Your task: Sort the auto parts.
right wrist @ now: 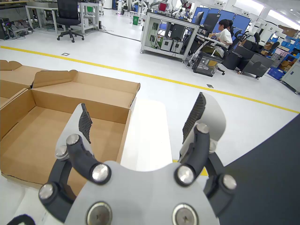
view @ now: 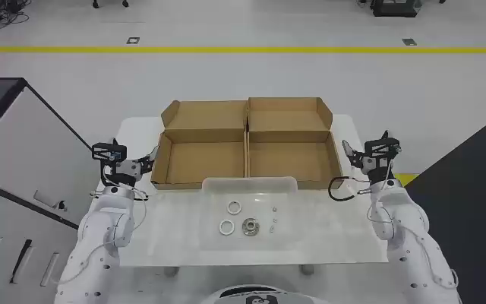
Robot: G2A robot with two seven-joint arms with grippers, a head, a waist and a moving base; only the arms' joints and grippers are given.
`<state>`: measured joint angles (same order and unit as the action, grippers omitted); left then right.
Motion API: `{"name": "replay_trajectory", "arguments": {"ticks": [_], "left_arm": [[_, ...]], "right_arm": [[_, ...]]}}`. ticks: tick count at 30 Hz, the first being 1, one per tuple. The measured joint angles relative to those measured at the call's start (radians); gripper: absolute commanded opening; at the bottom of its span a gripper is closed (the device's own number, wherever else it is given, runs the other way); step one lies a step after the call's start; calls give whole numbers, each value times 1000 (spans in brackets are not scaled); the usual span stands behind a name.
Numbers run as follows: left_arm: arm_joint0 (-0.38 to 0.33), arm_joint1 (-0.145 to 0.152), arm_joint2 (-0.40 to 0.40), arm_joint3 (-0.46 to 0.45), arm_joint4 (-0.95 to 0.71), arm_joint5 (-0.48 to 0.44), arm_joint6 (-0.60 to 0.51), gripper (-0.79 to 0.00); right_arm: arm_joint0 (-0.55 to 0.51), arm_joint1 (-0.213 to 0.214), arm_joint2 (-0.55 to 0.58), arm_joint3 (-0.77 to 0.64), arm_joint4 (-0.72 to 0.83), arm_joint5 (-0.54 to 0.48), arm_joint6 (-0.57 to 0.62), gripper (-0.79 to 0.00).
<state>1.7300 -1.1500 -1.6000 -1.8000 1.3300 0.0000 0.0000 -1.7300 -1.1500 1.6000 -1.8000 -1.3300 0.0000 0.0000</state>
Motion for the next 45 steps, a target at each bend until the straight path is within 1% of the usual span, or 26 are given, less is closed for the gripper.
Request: {"name": "replay_trajectory", "arguments": {"ticks": [5, 9, 12, 16, 20, 24, 28, 30, 33, 37, 41, 45], "left_arm": [[0, 0, 0, 0, 0, 0, 0, 0], [0, 0, 0, 0, 0, 0, 0, 0], [0, 0, 0, 0, 0, 0, 0, 0], [0, 0, 0, 0, 0, 0, 0, 0], [0, 0, 0, 0, 0, 0, 0, 0], [0, 0, 0, 0, 0, 0, 0, 0], [0, 0, 0, 0, 0, 0, 0, 0], [0, 0, 0, 0, 0, 0, 0, 0], [0, 0, 0, 0, 0, 0, 0, 0], [0, 0, 0, 0, 0, 0, 0, 0], [0, 0, 0, 0, 0, 0, 0, 0], [0, 0, 0, 0, 0, 0, 0, 0]], "right_arm": [[5, 0, 4, -8, 2, -6, -4, 0], [10, 4, 32, -72, 11, -74, 5, 0], [8, 12, 69, -135, 17, -160, 45, 0], [22, 23, 116, -214, 52, -308, 141, 0], [56, 33, 136, -256, 123, -455, 248, 0], [110, 44, 128, -262, 198, -585, 372, 0], [188, 56, 89, -239, 253, -725, 487, 0], [231, 61, 62, -220, 289, -768, 537, 0], [295, 65, 16, -191, 326, -810, 597, 0], [406, 70, -75, -145, 380, -869, 681, 0], [493, 72, -159, -108, 435, -893, 750, 0], [564, 76, -243, -81, 508, -907, 851, 0]]}}
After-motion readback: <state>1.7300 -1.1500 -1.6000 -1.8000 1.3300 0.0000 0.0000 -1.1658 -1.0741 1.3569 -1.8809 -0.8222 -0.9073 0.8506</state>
